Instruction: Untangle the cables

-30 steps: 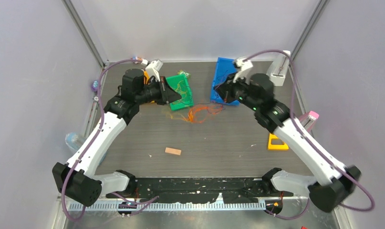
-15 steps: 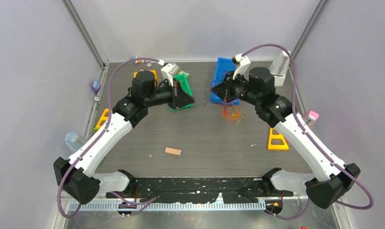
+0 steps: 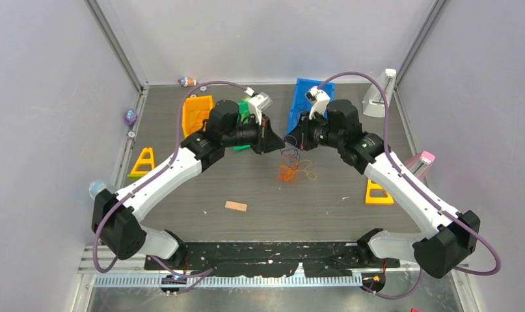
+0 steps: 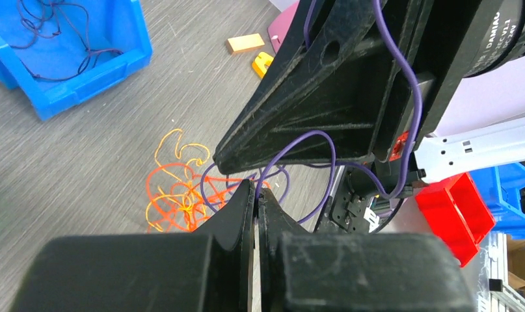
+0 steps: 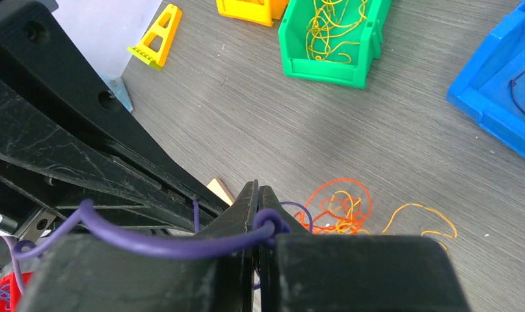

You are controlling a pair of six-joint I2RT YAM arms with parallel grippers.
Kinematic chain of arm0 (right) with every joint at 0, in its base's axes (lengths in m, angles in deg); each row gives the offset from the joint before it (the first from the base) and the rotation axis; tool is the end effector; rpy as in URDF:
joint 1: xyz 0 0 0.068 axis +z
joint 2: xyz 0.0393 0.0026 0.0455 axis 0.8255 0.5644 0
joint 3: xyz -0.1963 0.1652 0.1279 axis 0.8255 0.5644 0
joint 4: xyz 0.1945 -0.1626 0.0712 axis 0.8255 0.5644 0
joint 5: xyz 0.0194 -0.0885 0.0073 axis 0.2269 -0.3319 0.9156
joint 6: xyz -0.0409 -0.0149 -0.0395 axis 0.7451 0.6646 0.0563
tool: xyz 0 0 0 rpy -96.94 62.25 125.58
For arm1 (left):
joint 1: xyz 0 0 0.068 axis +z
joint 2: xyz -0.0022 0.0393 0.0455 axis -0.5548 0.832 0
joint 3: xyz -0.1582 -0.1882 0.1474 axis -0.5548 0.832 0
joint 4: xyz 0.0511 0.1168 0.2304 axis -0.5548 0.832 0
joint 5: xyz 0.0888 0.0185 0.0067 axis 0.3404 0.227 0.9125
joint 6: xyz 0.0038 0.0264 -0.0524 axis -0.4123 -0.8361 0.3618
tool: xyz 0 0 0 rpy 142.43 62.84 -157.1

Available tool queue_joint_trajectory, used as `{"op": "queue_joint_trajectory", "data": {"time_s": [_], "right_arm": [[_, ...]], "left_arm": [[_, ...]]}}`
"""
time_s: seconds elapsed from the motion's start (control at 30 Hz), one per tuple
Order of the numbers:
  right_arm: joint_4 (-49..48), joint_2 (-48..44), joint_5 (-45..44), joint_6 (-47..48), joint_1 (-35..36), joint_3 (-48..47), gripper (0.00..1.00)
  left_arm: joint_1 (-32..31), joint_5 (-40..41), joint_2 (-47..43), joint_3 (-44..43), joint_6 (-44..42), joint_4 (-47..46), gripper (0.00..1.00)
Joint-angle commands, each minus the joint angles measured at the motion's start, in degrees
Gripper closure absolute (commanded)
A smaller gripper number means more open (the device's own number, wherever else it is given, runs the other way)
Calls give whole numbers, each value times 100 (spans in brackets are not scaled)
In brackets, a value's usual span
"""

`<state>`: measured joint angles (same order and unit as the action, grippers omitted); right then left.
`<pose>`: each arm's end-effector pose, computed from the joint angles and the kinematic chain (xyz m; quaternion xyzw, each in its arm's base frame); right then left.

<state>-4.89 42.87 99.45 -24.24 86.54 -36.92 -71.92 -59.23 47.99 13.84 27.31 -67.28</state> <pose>0.2337 0.1548 0.3729 -0.1595 0.8212 0.3452 0.4255 0.2454 -0.2215 0.3663 0.2681 0.7516 -0.4709 0.3760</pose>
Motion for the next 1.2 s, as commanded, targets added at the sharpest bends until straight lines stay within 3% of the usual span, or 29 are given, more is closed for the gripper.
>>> {"op": "queue_joint_trajectory", "data": {"time_s": [0.0, 0.1, 0.2, 0.3, 0.53, 0.7, 0.97, 1.0, 1.07, 1.1, 1.13, 1.17], "right_arm": [[-182, -166, 182, -89, 4, 47, 95], [-145, -108, 179, -90, 4, 57, 94], [-151, -41, 132, -221, 5, 58, 95], [-234, -8, 126, -426, 4, 56, 95], [-409, -10, 136, -718, 0, 11, 95], [-536, -11, 176, -890, 4, 18, 95], [-695, 33, 281, -1076, -1, 93, 95], [-737, 33, 309, -1103, 3, 125, 95], [-761, 28, 329, -1113, 9, 160, 94], [-753, 17, 327, -1099, 2, 174, 89], [-695, -16, 257, -1030, -7, 208, 69], [-646, -53, 199, -988, -32, 229, 50]], "left_arm": [[-28, 55, 45, -103, -86, -554, 98], [-28, 34, 82, -12, 15, -683, 95], [-36, -182, 134, 106, 124, -921, 71], [-41, -381, 251, 245, 219, -1176, 55], [-46, -728, 468, 592, 477, -1880, 38], [-82, -818, 598, 658, 495, -2093, 33], [-155, -1029, 958, 633, 1029, -2934, 42], [-159, -1059, 1019, 611, 1087, -3002, 49], [-160, -1159, 1135, 570, 1231, -3179, 77], [-153, -1158, 1142, 575, 1264, -3237, 91], [-151, -1114, 1126, 598, 1273, -3261, 100], [-133, -1042, 1100, 636, 1277, -3265, 100]]}}
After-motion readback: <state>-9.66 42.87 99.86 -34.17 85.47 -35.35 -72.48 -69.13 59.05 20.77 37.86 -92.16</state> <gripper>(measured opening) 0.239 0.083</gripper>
